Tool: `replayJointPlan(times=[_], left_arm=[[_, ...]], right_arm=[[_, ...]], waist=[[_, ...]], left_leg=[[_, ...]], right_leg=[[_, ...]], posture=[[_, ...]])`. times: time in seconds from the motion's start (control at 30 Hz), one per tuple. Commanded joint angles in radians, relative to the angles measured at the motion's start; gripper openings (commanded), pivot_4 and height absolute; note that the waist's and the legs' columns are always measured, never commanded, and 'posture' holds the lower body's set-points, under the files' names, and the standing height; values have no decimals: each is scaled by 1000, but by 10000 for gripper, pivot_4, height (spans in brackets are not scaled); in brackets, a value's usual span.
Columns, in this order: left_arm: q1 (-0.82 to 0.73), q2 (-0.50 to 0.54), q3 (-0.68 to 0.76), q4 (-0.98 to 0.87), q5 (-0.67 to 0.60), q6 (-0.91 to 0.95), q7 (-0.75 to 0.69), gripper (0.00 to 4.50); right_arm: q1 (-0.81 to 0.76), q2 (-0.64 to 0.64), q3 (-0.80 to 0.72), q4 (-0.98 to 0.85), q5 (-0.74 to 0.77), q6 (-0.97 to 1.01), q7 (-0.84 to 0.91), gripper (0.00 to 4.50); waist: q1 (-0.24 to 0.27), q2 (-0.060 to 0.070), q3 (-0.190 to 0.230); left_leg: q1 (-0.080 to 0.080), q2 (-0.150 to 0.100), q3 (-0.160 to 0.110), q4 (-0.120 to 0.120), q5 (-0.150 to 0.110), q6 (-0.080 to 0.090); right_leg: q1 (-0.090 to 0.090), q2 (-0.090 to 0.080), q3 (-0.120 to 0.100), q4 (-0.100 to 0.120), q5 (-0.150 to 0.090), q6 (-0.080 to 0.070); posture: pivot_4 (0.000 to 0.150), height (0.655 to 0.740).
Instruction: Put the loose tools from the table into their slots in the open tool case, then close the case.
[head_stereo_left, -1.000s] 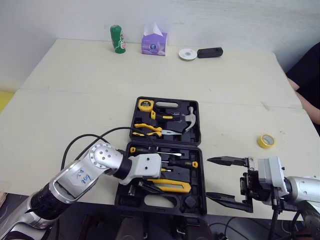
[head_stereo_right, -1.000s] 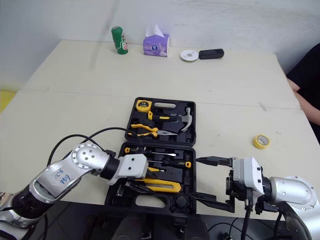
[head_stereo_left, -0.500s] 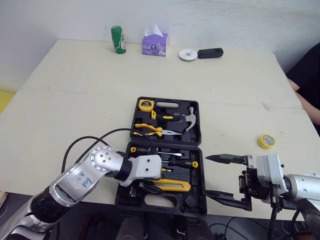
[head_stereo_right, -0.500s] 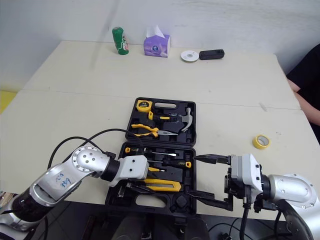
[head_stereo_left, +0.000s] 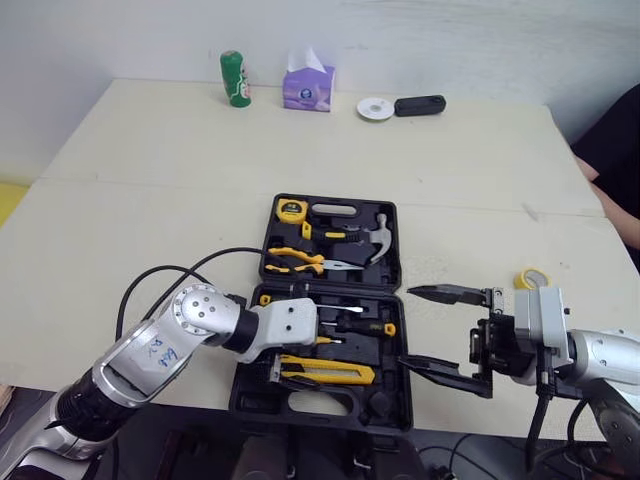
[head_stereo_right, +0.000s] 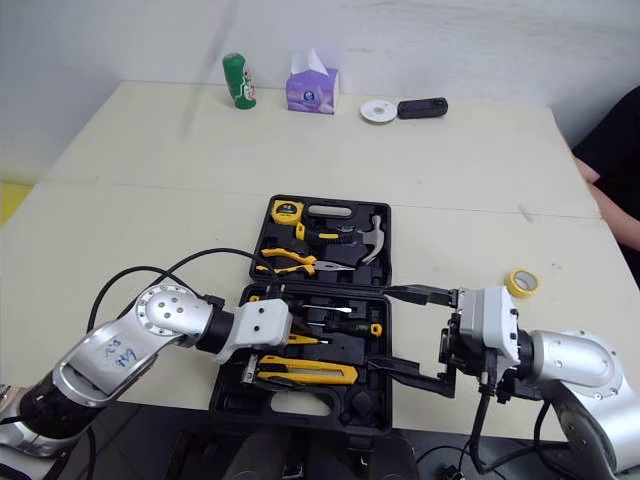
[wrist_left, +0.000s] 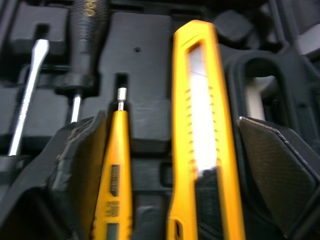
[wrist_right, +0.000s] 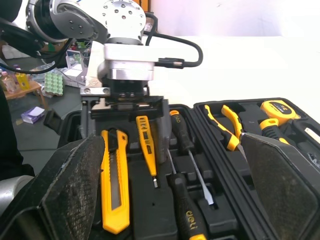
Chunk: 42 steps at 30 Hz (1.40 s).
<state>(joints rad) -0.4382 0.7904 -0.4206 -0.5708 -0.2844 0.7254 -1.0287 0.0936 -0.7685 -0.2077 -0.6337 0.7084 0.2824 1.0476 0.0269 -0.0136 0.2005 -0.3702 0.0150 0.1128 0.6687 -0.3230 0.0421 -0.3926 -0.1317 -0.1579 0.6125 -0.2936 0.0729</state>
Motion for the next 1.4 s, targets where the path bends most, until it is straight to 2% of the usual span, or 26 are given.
replayJointPlan(times=[0.03, 0.3, 0.43, 0.57, 0.6, 0.63, 0.67, 0.77, 0.8, 0.9, 1.17, 1.4], left_arm=[[1, -16, 51, -2, -42, -45, -23, 42198], [53, -74, 179, 40, -126, -210, -61, 42198], [103, -69, 280, 37, -308, -192, -162, 42198], [110, -83, 318, 80, -328, -238, -184, 29829], [116, -79, 310, 92, -317, -252, -198, 25461], [121, -79, 300, 106, -302, -273, -208, 19265], [122, -80, 287, 121, -283, -296, -216, 17199], [127, -83, 244, 155, -227, -364, -240, 2236], [131, -92, 227, 169, -197, -401, -240, 454], [131, -127, 208, 201, -139, -471, -208, 454], [167, -110, 126, 275, -1, -581, -222, 454], [164, -128, 91, 321, 45, -618, -221, 454]], right_arm=[[-14, 7, -3, 2, 4, -13, 0, 45000], [-6, 7, -4, 38, -26, -46, 19, 45000], [25, -14, -48, 63, -32, -68, 51, 45000], [12, -16, -79, 80, -4, -66, 65, 45000], [17, -10, -83, 68, 21, -56, 67, 45000], [24, -7, -87, 52, 44, -44, 66, 45000], [32, -10, -89, 43, 60, -33, 70, 45000], [49, -22, -97, 47, 50, -40, 85, 45000], [59, -23, -100, 51, 38, -48, 90, 45000], [72, -22, -107, 52, 30, -55, 96, 45000], [157, -31, -117, 47, 33, -72, 163, 45000], [170, -28, -113, 75, 12, -85, 183, 45000]], waist=[[1, 0, 0], [-1, 0, 0], [-1, 0, 0], [-1, 0, 0], [-1, 0, 0], [-1, 1, 0], [0, 1, 0], [0, 1, 0], [0, 1, 0], [0, 1, 0], [0, 2, 0], [0, 2, 0]], left_leg=[[0, 0, 0, 0, 0, 0], [0, 0, 0, 1, 0, 0], [0, 0, 0, 1, 0, 0], [0, 0, 0, 4, 0, 1], [0, 0, -1, 5, 0, 1], [0, 0, -1, 4, -1, 1], [0, 0, -1, 4, -1, 1], [0, 0, -1, 4, -1, 1], [0, 0, -1, 4, -1, 1], [0, 0, 0, 4, -1, 1], [0, 0, 0, 4, -2, 2], [0, 0, -1, 4, -4, 2]], right_leg=[[0, 0, 0, 0, 0, 0], [0, 0, 0, 0, 0, 0], [0, 0, 0, 0, 0, 0], [1, 0, 0, 1, 0, 0], [1, 0, 0, 1, 0, 0], [1, 0, 0, 1, 0, 0], [1, 0, 0, 1, 0, 0], [1, 0, -1, 0, 0, 0], [1, 0, -1, 0, 0, 0], [1, 0, 0, 0, 0, 0], [1, -1, 0, 0, 0, 0], [1, -1, 0, 0, 0, 0]], posture=[[1500, 7400], [1500, 7400], [1500, 7400], [1500, 7400], [1500, 7400], [1500, 7400], [1500, 7400], [1500, 7400], [1500, 7400], [1500, 7400], [1500, 7400], [1500, 7400]])
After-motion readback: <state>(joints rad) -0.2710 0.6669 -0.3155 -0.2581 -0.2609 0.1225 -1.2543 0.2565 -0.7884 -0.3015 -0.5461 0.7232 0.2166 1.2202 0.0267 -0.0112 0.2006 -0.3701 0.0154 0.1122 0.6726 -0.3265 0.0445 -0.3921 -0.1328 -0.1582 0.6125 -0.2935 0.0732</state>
